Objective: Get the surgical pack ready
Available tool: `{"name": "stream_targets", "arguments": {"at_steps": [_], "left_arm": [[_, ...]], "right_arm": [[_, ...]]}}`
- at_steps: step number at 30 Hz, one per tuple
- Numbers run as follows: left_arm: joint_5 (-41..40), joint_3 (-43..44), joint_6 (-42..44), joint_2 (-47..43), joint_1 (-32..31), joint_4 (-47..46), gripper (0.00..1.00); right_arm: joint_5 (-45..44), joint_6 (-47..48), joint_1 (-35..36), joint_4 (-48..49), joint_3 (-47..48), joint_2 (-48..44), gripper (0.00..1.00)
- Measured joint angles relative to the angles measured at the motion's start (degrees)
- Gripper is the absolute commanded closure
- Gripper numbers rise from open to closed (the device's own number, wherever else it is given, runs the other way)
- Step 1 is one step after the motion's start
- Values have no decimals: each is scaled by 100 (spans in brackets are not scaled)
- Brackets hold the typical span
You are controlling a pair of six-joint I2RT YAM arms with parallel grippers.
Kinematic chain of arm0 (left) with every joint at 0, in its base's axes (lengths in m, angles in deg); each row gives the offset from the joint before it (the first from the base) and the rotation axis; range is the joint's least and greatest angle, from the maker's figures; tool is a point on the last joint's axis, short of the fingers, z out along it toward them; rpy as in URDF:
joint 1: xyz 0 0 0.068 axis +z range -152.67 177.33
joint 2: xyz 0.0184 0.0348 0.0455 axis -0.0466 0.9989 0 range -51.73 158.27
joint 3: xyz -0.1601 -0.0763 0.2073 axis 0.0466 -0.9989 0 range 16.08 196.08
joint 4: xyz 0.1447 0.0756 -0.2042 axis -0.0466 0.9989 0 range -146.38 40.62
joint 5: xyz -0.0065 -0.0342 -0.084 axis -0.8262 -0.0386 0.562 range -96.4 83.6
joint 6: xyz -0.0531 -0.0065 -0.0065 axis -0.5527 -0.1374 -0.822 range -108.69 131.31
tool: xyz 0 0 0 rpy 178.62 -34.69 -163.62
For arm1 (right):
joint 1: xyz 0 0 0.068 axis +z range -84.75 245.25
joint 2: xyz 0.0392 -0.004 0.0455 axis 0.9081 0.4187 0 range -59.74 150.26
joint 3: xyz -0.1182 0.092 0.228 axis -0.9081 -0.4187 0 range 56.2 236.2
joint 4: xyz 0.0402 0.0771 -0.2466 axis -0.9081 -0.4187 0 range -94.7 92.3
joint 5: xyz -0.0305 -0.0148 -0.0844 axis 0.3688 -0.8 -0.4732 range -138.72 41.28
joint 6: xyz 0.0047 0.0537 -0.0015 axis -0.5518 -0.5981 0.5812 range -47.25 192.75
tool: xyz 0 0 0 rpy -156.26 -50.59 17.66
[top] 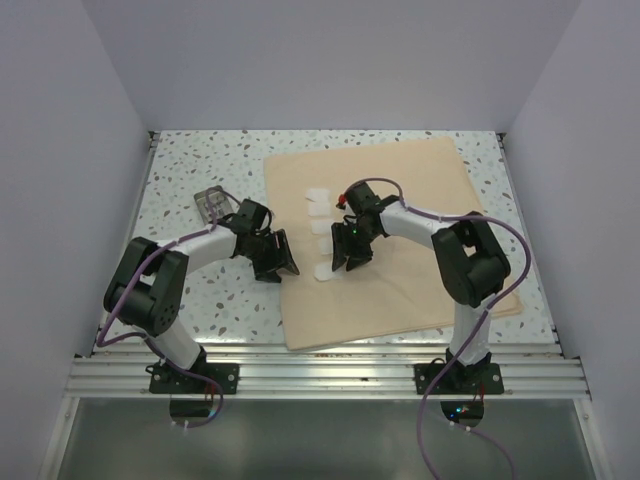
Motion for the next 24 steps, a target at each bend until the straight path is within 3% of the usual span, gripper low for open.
{"name": "stream_targets", "arguments": {"at_steps": [11, 22, 24], "left_arm": [[15, 0, 0, 13, -13, -35, 38], [136, -2, -46, 70, -15, -208, 38], [144, -4, -46, 72, -15, -232, 38]], "right_arm": [[17, 11, -24, -20, 136, 184, 66], [4, 20, 13, -61, 326, 337, 66], [4, 22, 31, -63, 367, 363, 70]]}}
